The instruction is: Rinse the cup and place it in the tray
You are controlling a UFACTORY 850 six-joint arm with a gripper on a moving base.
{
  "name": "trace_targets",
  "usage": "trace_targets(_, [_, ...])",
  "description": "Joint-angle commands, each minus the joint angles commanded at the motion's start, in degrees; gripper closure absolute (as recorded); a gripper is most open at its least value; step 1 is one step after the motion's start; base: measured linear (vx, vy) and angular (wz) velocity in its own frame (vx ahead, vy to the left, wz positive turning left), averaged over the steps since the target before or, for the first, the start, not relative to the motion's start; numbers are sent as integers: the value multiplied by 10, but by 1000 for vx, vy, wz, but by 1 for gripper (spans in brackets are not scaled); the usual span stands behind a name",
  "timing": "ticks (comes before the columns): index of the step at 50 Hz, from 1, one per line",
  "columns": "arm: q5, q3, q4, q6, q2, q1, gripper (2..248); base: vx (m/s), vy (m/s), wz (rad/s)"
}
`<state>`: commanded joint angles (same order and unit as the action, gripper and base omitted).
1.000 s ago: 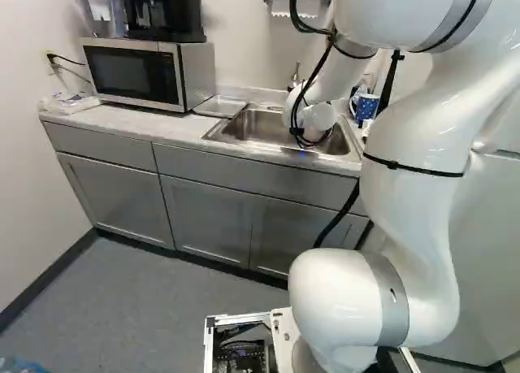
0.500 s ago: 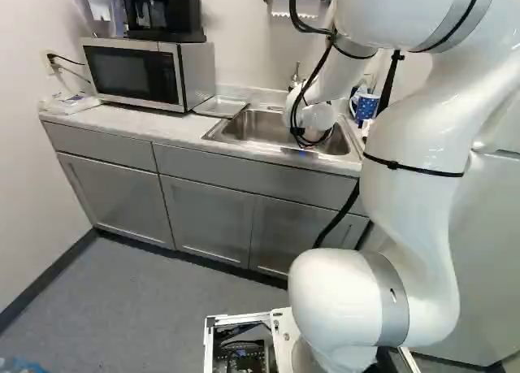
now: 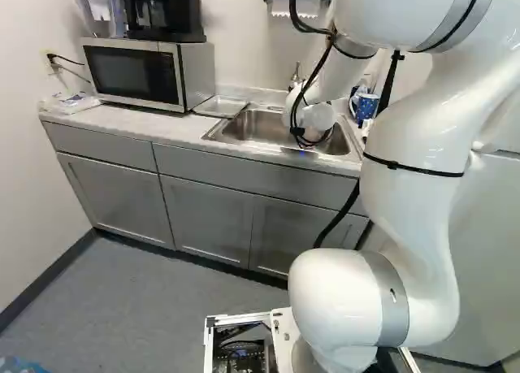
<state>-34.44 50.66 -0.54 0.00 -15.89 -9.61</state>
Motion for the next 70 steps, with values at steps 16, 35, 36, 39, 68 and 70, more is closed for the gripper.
trace_targets(16, [0,0,0,0,0,0,126,0,0,0])
trace_targets(35, [0,0,0,0,0,0,126,0,0,0])
trace_targets(36, [0,0,0,0,0,0,126,0,0,0])
trace_targets(39, [0,0,0,0,0,0,126,0,0,0])
trace_targets(68, [0,0,0,0,0,0,126,0,0,0])
trace_targets(70, [0,0,0,0,0,0,126,0,0,0])
